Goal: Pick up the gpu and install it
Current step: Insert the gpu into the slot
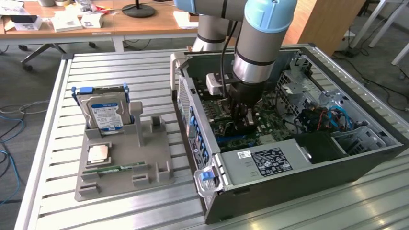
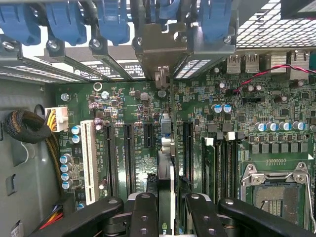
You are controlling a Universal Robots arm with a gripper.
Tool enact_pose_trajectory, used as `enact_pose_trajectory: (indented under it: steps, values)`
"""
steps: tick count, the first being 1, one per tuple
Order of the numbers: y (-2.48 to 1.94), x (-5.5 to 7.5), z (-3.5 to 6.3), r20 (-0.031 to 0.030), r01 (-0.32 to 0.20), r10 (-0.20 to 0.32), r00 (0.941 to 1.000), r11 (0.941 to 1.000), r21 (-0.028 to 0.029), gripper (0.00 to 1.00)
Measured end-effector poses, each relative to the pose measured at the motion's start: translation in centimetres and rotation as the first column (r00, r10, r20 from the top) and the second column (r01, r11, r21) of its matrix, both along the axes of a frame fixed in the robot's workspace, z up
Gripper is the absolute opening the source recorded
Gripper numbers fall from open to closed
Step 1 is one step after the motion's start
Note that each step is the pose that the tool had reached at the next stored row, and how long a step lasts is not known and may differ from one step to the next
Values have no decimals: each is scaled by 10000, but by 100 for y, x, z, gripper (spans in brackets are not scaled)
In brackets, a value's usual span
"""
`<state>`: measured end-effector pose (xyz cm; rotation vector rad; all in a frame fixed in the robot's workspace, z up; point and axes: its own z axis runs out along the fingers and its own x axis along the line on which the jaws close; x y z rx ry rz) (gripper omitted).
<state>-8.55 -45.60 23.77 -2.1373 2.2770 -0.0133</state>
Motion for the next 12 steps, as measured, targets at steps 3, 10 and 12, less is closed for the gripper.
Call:
enact_pose_trajectory:
  steps: [3, 10, 12]
  values:
    - [0, 0, 0, 0, 0, 0, 10000, 10000, 0, 26]
    - [7, 0, 0, 0, 0, 0, 10000, 10000, -3, 26]
    - [9, 0, 0, 2, 0, 0, 10000, 10000, -3, 26]
